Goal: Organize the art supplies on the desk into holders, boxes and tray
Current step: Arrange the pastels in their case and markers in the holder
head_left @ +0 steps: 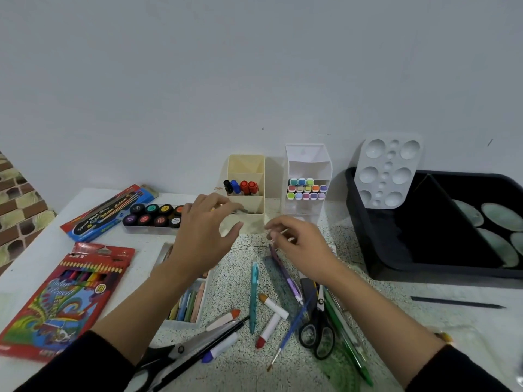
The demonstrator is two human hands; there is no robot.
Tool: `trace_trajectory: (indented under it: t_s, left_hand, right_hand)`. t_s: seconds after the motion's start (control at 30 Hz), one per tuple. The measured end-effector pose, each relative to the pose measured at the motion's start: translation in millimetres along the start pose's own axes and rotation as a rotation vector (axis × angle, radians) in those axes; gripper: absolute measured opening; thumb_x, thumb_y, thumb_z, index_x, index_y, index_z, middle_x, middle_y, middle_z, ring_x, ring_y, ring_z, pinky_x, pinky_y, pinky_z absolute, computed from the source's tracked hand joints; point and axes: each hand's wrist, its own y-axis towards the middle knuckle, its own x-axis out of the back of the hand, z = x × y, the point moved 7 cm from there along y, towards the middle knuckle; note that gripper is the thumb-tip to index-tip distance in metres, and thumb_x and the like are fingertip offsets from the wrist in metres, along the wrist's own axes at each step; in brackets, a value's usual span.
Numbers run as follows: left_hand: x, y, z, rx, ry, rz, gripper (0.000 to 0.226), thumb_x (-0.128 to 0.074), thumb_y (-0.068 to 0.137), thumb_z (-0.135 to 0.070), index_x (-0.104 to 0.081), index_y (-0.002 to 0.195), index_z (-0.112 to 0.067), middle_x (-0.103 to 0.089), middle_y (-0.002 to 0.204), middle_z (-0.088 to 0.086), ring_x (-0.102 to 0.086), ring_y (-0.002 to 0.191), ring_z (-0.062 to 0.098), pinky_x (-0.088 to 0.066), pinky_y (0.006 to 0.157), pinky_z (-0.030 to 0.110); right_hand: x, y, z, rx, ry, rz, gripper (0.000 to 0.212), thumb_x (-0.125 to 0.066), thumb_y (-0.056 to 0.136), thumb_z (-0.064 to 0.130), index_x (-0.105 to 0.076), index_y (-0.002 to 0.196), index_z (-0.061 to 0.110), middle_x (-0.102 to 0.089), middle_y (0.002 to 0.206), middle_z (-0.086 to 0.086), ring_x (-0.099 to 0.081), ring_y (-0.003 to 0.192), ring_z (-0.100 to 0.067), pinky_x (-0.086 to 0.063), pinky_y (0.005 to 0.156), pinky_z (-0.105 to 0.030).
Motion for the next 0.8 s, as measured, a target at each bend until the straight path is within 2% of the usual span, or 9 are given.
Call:
trace_trajectory:
  t_s: [0.07, 0.13, 0.2, 0.33, 0.4, 0.5, 0.63, 0.7, 0.8]
  left_hand:
    - [-0.5, -13.5, -14.8, -0.034, -0.121, 0.042, 0.021, -0.073, 0.089, -0.027, -0.072, 0.108, -0.021, -0.063, 0.097, -0.008, -0.054, 0.091, 0.012, -0.043, 0.081, 0.033]
    - [-10.7, -28.0, -25.8, -0.058, -0.222, 0.191, 0.011, -0.068, 0.091, -0.030, -0.073, 0.101, -0.026, -0.063, 0.086, -0.014, -0.055, 0.078, 0.005, -0.051, 0.072, 0.030]
    - [-27.3, -44.2, -34.6, -0.100, -0.247, 0.368, 0.008, -0.066, 0.094, -0.033, -0.072, 0.097, -0.030, -0.062, 0.082, -0.018, -0.055, 0.073, 0.001, -0.052, 0.067, 0.029]
    - [-61.3, -75.1, -55.7, -0.245, -0.269, 0.621, 0.025, -0.059, 0.097, -0.044, -0.072, 0.112, -0.029, -0.059, 0.097, -0.015, -0.052, 0.088, 0.000, -0.047, 0.079, 0.027]
    - [-73.7, -83.5, -64.9, -0.286, -0.259, 0.629, 0.029, -0.059, 0.096, -0.046, -0.070, 0.116, -0.028, -0.058, 0.103, -0.013, -0.050, 0.092, 0.003, -0.047, 0.081, 0.029]
    - [-85.4, -83.3, -70.4, -0.278, -0.198, 0.584, 0.032, -0.053, 0.096, -0.051, -0.066, 0.119, -0.033, -0.056, 0.109, -0.014, -0.049, 0.100, 0.005, -0.046, 0.086, 0.032]
    - [-95.9, -74.7, -63.5, -0.175, -0.220, 0.566, 0.037, -0.046, 0.096, -0.054, -0.065, 0.120, -0.035, -0.055, 0.112, -0.018, -0.049, 0.103, 0.005, -0.046, 0.090, 0.039]
    - [-102.4, -74.3, -61.2, -0.155, -0.215, 0.566, 0.038, -0.043, 0.097, -0.055, -0.064, 0.123, -0.036, -0.055, 0.114, -0.017, -0.049, 0.105, 0.005, -0.046, 0.090, 0.041]
    - [-110.5, -76.8, -62.8, -0.149, -0.189, 0.571, 0.041, -0.039, 0.099, -0.055, -0.062, 0.127, -0.037, -0.053, 0.120, -0.014, -0.046, 0.111, 0.006, -0.044, 0.092, 0.041]
  right_hand:
    - [5.0, -14.1, -1.6, -0.039, 0.012, 0.021, 0.018, -0.060, 0.099, 0.016, -0.068, 0.104, 0.032, -0.069, 0.090, 0.011, -0.068, 0.081, -0.011, -0.055, 0.071, -0.024]
    - [10.9, -26.9, -2.9, -0.046, -0.023, 0.026, 0.016, -0.061, 0.099, 0.016, -0.070, 0.103, 0.029, -0.069, 0.087, 0.011, -0.066, 0.077, -0.006, -0.053, 0.071, -0.021]
    - [18.0, -38.1, -5.0, -0.028, -0.122, 0.060, 0.015, -0.061, 0.098, 0.015, -0.072, 0.100, 0.025, -0.069, 0.087, 0.013, -0.063, 0.079, -0.002, -0.050, 0.073, -0.017]
    - [12.2, -63.6, -24.7, -0.068, -0.410, 0.443, 0.022, -0.062, 0.088, 0.005, -0.072, 0.094, 0.024, -0.067, 0.090, 0.016, -0.061, 0.083, 0.000, -0.052, 0.075, -0.018]
    - [10.2, -76.7, -33.6, -0.050, -0.519, 0.554, 0.027, -0.065, 0.081, 0.003, -0.072, 0.095, 0.025, -0.064, 0.094, 0.016, -0.058, 0.091, -0.001, -0.053, 0.081, -0.025]
    - [5.3, -90.4, -42.1, -0.005, -0.621, 0.665, 0.037, -0.069, 0.077, 0.007, -0.069, 0.107, 0.029, -0.054, 0.106, 0.013, -0.044, 0.106, -0.010, -0.047, 0.092, -0.035]
    - [4.6, -94.8, -43.5, 0.080, -0.677, 0.682, 0.044, -0.070, 0.081, 0.009, -0.068, 0.117, 0.035, -0.046, 0.102, 0.013, -0.035, 0.103, -0.013, -0.041, 0.091, -0.038]
    - [5.8, -93.1, -43.6, 0.142, -0.659, 0.667, 0.040, -0.069, 0.080, 0.007, -0.070, 0.109, 0.035, -0.045, 0.097, 0.015, -0.035, 0.099, -0.011, -0.040, 0.085, -0.038]
    - [18.0, -89.1, -54.0, 0.152, -0.552, 0.549, 0.036, -0.066, 0.075, -0.004, -0.067, 0.089, 0.029, -0.052, 0.095, 0.014, -0.044, 0.096, -0.009, -0.046, 0.080, -0.040]
